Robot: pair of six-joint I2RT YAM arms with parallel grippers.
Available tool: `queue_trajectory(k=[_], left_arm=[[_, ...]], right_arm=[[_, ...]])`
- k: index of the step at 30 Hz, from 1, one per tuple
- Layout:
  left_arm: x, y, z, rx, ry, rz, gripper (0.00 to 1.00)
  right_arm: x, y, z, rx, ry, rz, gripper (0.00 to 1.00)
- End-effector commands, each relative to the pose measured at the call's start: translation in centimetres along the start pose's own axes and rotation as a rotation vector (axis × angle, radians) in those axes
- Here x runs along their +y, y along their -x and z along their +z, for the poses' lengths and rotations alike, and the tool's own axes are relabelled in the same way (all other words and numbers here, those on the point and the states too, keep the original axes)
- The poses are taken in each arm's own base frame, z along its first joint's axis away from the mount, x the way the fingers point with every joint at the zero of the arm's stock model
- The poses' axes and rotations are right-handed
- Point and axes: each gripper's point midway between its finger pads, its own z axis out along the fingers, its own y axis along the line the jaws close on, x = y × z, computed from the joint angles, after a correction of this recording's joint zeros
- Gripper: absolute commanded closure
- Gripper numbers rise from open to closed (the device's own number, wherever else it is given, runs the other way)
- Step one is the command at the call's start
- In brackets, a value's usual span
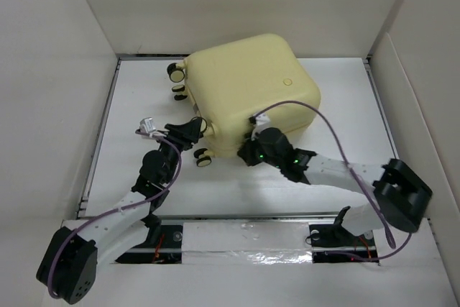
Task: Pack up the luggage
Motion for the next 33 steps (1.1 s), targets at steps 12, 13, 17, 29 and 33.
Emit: queue_trajectory(k=[12,13,17,29,33], left_arm=[[-4.5,-10.2,-1.9,0.458,-0.249,0.009,1.00],[-4.8,-11.2,-1.8,0.480,-0.246,0.019,1.00],[-8.1,-11.8,-0.6,0.481,-0.297,0.032,1.00],[-10.7,-15.9,3.1,0.548,-0.270,0.088,1.00],[-10.2,-15.7,4.0,0.518,-0.232,0.114,0.72]], right_arm=[[4.0,7.8,-5.3,-0.268,0.354,0.039,1.00],[4.6,8.0,-5.3,-0.263,0.381,0.038,1.00],[12.5,5.5,-3.9,-0.176,0.547,-0.003,1.00],[15.4,2.8,-6.3,-0.227,0.549,0.032,1.00],[11.3,4.7,-7.7,-0.316,0.500,0.057,1.00]])
